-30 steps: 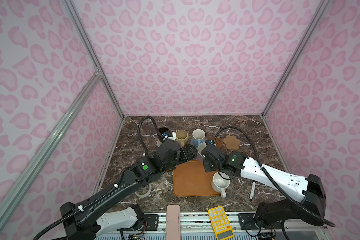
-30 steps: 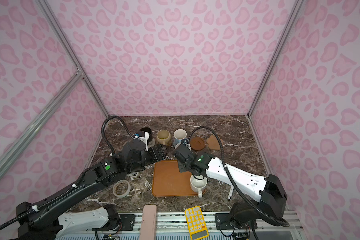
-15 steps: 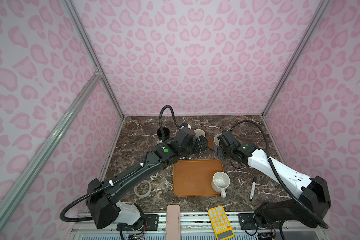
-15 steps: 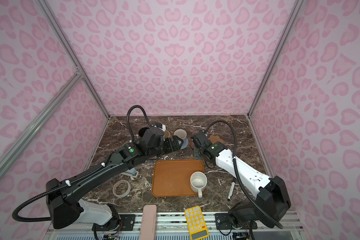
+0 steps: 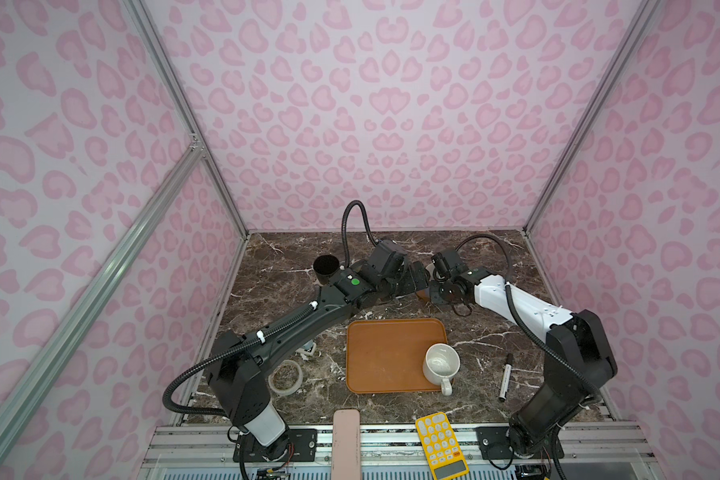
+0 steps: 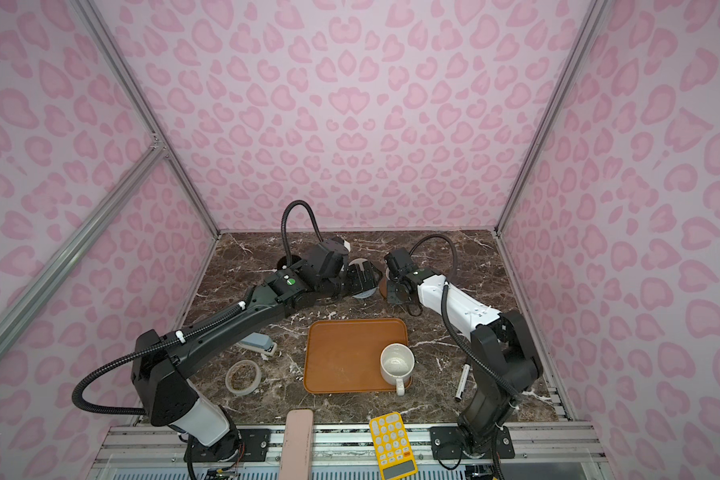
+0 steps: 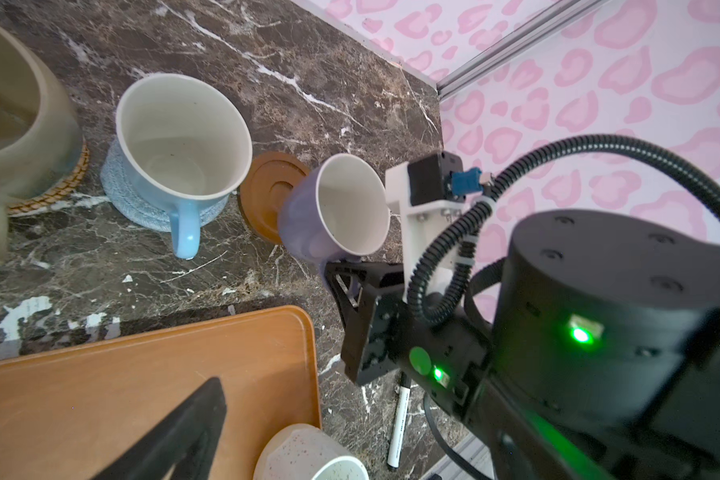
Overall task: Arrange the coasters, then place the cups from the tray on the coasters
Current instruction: 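Carry the lavender mug with the right gripper over the wooden coaster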
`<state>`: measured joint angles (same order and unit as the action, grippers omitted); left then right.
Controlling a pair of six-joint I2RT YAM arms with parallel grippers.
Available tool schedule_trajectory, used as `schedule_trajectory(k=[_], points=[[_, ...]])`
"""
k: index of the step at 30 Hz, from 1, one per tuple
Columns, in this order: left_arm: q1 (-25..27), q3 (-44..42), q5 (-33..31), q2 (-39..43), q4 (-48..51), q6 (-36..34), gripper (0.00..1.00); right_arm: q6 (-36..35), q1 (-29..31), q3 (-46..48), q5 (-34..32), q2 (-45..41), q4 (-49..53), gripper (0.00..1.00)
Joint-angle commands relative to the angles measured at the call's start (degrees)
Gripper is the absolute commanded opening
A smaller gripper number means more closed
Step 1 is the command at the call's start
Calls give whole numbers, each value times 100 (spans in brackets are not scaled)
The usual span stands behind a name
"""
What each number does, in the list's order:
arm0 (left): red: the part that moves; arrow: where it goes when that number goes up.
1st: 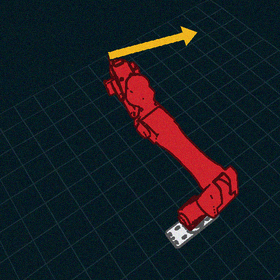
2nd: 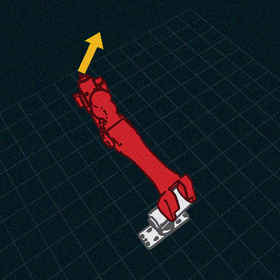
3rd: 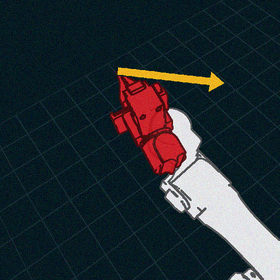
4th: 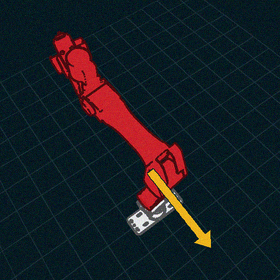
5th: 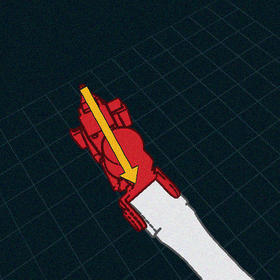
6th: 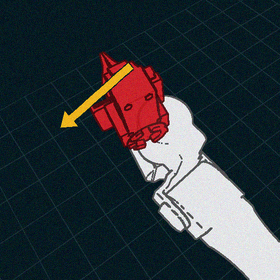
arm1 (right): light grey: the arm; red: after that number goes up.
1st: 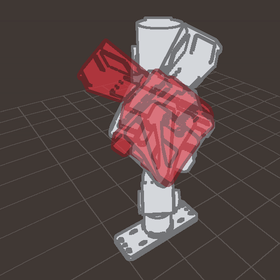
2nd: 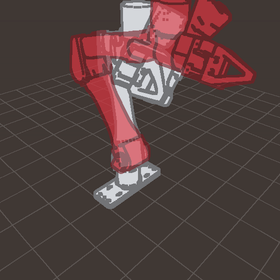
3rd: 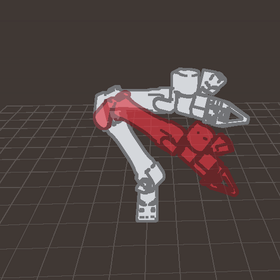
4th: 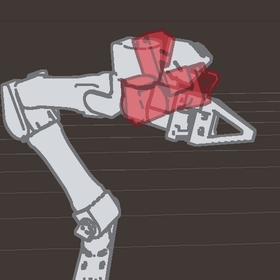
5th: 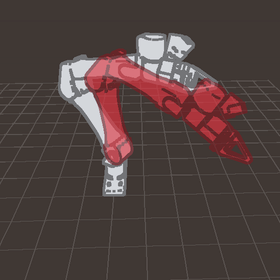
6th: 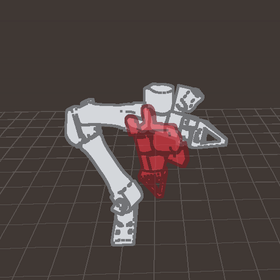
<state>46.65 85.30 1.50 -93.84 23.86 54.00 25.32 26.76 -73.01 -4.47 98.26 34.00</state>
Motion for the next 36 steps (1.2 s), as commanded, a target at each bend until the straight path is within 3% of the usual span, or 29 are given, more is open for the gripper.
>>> schedule_trajectory(k=[1,14,36], points=[[-51,13,80,-63,-246,32,97,34,-5,-183,-95,246,-381,0],[-104,-152,156,-82,-320,100,97,73,-31,-408,-203,825,-570,0],[-101,-320,146,-38,-388,172,97,87,13,-58,-288,966,-672,0]])
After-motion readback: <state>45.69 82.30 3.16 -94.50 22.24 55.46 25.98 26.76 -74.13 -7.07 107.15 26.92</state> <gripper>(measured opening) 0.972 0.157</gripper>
